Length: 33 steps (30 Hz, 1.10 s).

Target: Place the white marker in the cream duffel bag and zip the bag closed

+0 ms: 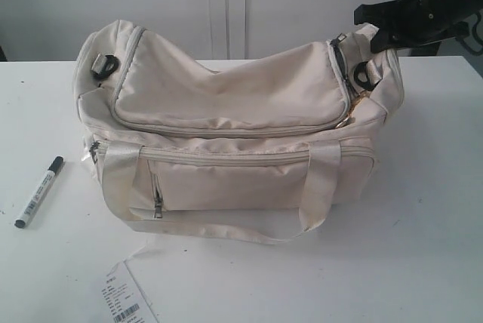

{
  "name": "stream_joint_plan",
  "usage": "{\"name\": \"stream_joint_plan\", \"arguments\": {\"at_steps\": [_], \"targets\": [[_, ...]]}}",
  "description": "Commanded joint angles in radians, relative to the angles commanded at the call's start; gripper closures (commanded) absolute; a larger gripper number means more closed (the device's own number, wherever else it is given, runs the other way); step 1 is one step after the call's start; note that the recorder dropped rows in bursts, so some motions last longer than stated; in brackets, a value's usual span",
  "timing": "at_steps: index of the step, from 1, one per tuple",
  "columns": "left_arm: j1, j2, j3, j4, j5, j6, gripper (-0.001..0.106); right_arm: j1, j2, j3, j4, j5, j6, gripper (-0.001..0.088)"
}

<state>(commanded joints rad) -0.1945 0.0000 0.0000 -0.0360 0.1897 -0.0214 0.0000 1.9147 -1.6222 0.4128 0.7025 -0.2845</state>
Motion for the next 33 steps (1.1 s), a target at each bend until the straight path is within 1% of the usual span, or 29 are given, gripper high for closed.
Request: {"name": "stream_joint_plan", "arguments": {"at_steps": [2, 3, 4, 7, 9, 14, 16, 18, 20, 23, 30, 33], "targets": [[0.0, 0.0, 0.0, -0.02, -0.028, -0.043, 0.105, 0.0, 0.0, 0.0, 0.0, 0.0, 0.0, 0.0868], [0.0, 0.0, 0.0, -0.041, -0.065, -0.092, 0.105, 0.0, 0.0, 0.0, 0.0, 0.0, 0.0, 0.0868], [0.0, 0.0, 0.0, -0.041, -0.099, -0.096, 0.105, 0.0, 0.0, 0.0, 0.0, 0.0, 0.0, 0.0868], [0.0, 0.0, 0.0, -0.041, -0.256, -0.11, 0.105, 0.0, 0.0, 0.0, 0.0, 0.0, 0.0, 0.0868], [0.0, 0.0, 0.0, -0.084, -0.309, -0.224, 0.105, 0.0, 0.0, 0.0, 0.0, -0.003, 0.0, 0.0868], [0.0, 0.0, 0.0, -0.084, -0.458, -0.243, 0.105, 0.0, 0.0, 0.0, 0.0, -0.005, 0.011, 0.0868], [0.0, 0.0, 0.0, -0.084, -0.48, -0.272, 0.105, 0.0, 0.0, 0.0, 0.0, -0.005, 0.011, 0.0868], [0.0, 0.0, -0.009, -0.084, -0.458, -0.272, 0.105, 0.0, 0.0, 0.0, 0.0, -0.005, 0.011, 0.0868], [0.0, 0.011, -0.042, -0.084, -0.422, -0.27, 0.105, 0.0, 0.0, 0.0, 0.0, -0.006, 0.011, 0.0868], [0.0, 0.067, -0.119, -0.084, -0.336, -0.259, 0.105, 0.0, 0.0, 0.0, 0.0, -0.007, 0.011, 0.0868], [0.0, 0.281, -0.302, -0.08, -0.139, -0.125, 0.105, 0.0, 0.0, 0.0, 0.0, -0.01, 0.011, 0.0868], [0.0, 0.364, -0.367, -0.08, -0.086, -0.075, 0.105, 0.0, 0.0, 0.0, 0.0, -0.01, 0.011, 0.0868]]}}
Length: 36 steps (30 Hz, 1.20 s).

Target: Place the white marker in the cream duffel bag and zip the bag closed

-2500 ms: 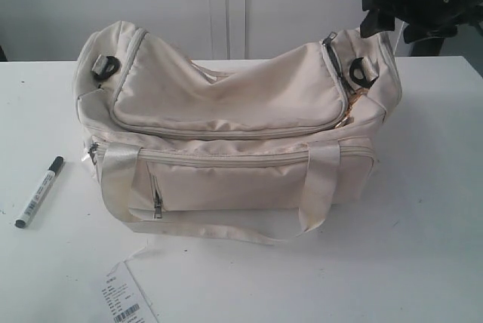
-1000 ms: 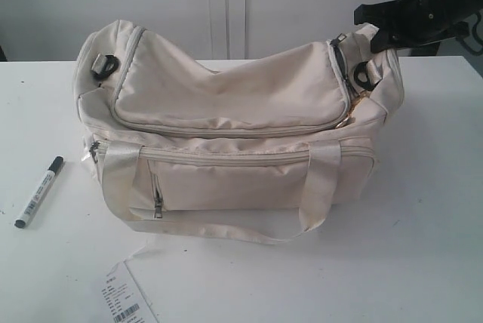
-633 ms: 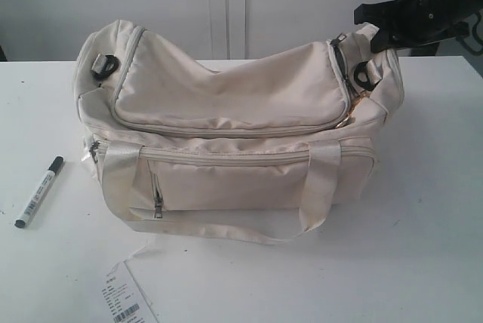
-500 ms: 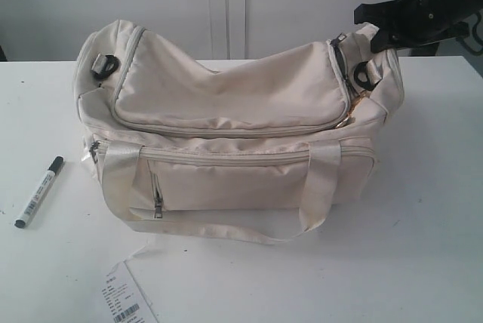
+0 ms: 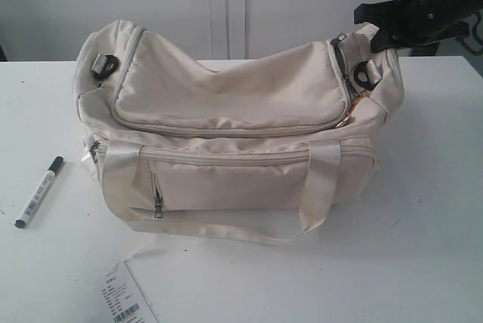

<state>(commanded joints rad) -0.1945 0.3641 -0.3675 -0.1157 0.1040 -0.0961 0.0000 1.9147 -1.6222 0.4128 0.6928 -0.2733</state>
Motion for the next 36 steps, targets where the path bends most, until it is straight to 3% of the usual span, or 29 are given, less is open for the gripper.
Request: {"name": "stream_joint_plan", "arguments": {"at_steps": [9, 13, 15, 22, 25, 27, 30, 36], "targets": [[0.0, 0.245, -0.197, -0.004, 0.234, 0.179, 0.105, 0.0, 0.0, 0.0, 0.0, -0.004, 0.0, 0.0868], [0.0, 0.342, -0.29, -0.081, 0.332, 0.301, 0.105, 0.0, 0.0, 0.0, 0.0, -0.006, 0.0, 0.0868], [0.0, 0.386, -0.324, -0.182, 0.357, 0.384, 0.105, 0.0, 0.0, 0.0, 0.0, -0.006, 0.0, 0.0868], [0.0, 0.511, -0.415, -0.738, 0.492, 0.908, 0.105, 0.0, 0.0, 0.0, 0.0, -0.006, 0.0, 0.0868], [0.0, 0.558, -0.448, -0.852, 0.532, 1.018, 0.105, 0.0, 0.0, 0.0, 0.0, -0.006, 0.0, 0.0868], [-0.005, 0.586, -0.466, -0.874, 0.542, 1.02, 0.105, 0.0, 0.0, 0.0, 0.0, -0.006, 0.0, 0.0868], [-0.057, 0.624, -0.494, -0.869, 0.545, 1.026, 0.105, 0.0, 0.0, 0.0, 0.0, -0.006, 0.0, 0.0868], [-0.222, 0.709, -0.531, -0.862, 0.467, 1.038, 0.105, 0.0, 0.0, 0.0, 0.0, -0.006, 0.0, 0.0868]]}}
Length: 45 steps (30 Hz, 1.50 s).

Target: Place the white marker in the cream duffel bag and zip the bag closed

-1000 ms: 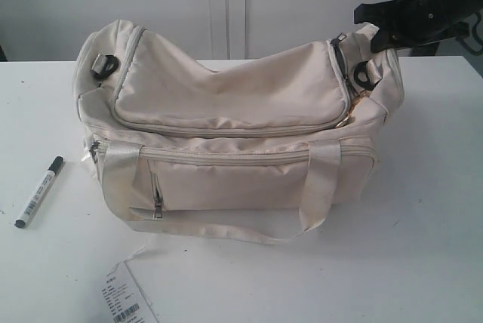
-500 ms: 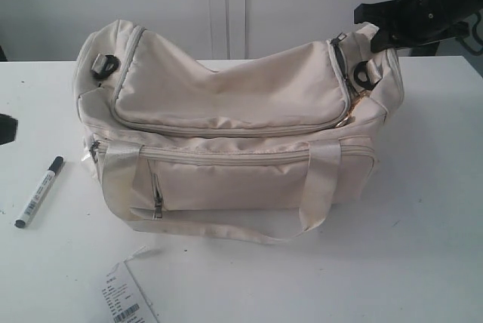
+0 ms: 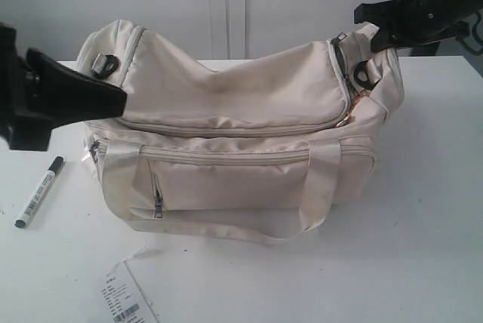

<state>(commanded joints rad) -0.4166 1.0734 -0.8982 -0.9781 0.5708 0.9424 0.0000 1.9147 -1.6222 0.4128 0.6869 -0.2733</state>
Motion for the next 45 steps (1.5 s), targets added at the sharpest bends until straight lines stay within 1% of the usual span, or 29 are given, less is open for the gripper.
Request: {"name": "stream_joint_plan", "arguments": {"at_steps": [6, 8, 14, 20, 24, 26, 28, 32, 34, 39, 41, 45], "targets": [[-0.173, 0.091, -0.064, 0.0, -0.118, 0.0, 0.105, 0.0, 0.0, 0.0, 0.0, 0.0, 0.0, 0.0868], [-0.222, 0.128, -0.09, 0.0, -0.151, 0.0, 0.105, 0.0, 0.0, 0.0, 0.0, 0.0, 0.0, 0.0868], [-0.326, 0.239, -0.172, 0.022, -0.211, 0.002, 0.105, 0.0, 0.0, 0.0, 0.0, 0.0, 0.0, 0.0868], [-0.402, 0.342, -0.26, 0.064, -0.271, 0.004, 0.105, 0.0, 0.0, 0.0, 0.0, -0.002, 0.0, 0.0868], [-0.431, 0.412, -0.318, 0.066, -0.292, 0.058, 0.105, 0.0, 0.0, 0.0, 0.0, -0.002, 0.0, 0.0868], [-0.434, 0.447, -0.351, 0.066, -0.298, 0.071, 0.105, 0.0, 0.0, 0.0, 0.0, -0.002, 0.0, 0.0868], [-0.434, 0.478, -0.382, 0.066, -0.305, 0.071, 0.099, 0.0, 0.0, 0.0, 0.0, -0.002, 0.0, 0.0868], [-0.434, 0.528, -0.431, 0.064, -0.32, 0.069, 0.082, 0.0, 0.0, 0.0, 0.0, -0.002, 0.0, 0.0868], [-0.434, 0.553, -0.456, 0.062, -0.32, 0.064, 0.077, 0.0, 0.0, 0.0, 0.0, -0.002, 0.0, 0.0868], [-0.434, 0.625, -0.52, 0.026, -0.371, 0.042, 0.074, 0.0, 0.0, 0.0, 0.0, -0.002, 0.0, 0.0868], [-0.434, 0.653, -0.55, 0.025, -0.378, -0.003, 0.074, 0.0, 0.0, 0.0, 0.0, -0.002, 0.0, 0.0868], [-0.434, 0.716, -0.606, 0.025, -0.367, -0.166, 0.074, 0.0, 0.0, 0.0, 0.0, -0.002, 0.0, 0.0868]]}}
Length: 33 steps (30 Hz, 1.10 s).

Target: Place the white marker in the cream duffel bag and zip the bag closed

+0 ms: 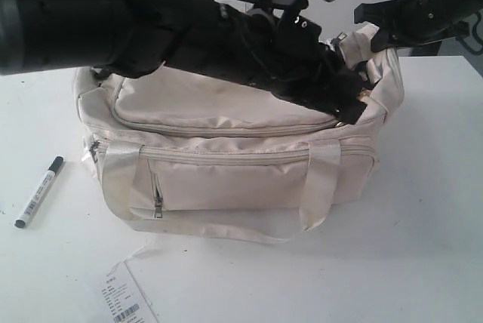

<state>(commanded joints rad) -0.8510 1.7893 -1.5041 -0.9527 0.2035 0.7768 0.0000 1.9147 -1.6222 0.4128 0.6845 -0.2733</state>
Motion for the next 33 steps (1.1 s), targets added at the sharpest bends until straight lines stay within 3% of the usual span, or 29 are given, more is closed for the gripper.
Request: {"name": "stream_joint_plan", "arguments": {"at_steps": [8, 14, 18, 22, 33], "targets": [[0.0, 0.106, -0.12, 0.002, 0.008, -0.071, 0.071, 0.0, 0.0, 0.0, 0.0, 0.0, 0.0, 0.0868], [0.0, 0.165, -0.19, 0.0, 0.01, -0.067, 0.035, 0.0, 0.0, 0.0, 0.0, 0.0, 0.0, 0.0868], [0.0, 0.191, -0.22, -0.003, -0.027, -0.074, 0.039, 0.0, 0.0, 0.0, 0.0, -0.002, 0.0, 0.0868], [0.0, 0.205, -0.22, -0.003, -0.137, -0.121, 0.048, 0.0, 0.0, 0.0, 0.0, -0.002, 0.0, 0.0868], [0.0, 0.272, -0.242, 0.052, -0.212, -0.101, 0.047, 0.0, 0.0, 0.0, 0.0, -0.002, 0.0, 0.0868]]}}
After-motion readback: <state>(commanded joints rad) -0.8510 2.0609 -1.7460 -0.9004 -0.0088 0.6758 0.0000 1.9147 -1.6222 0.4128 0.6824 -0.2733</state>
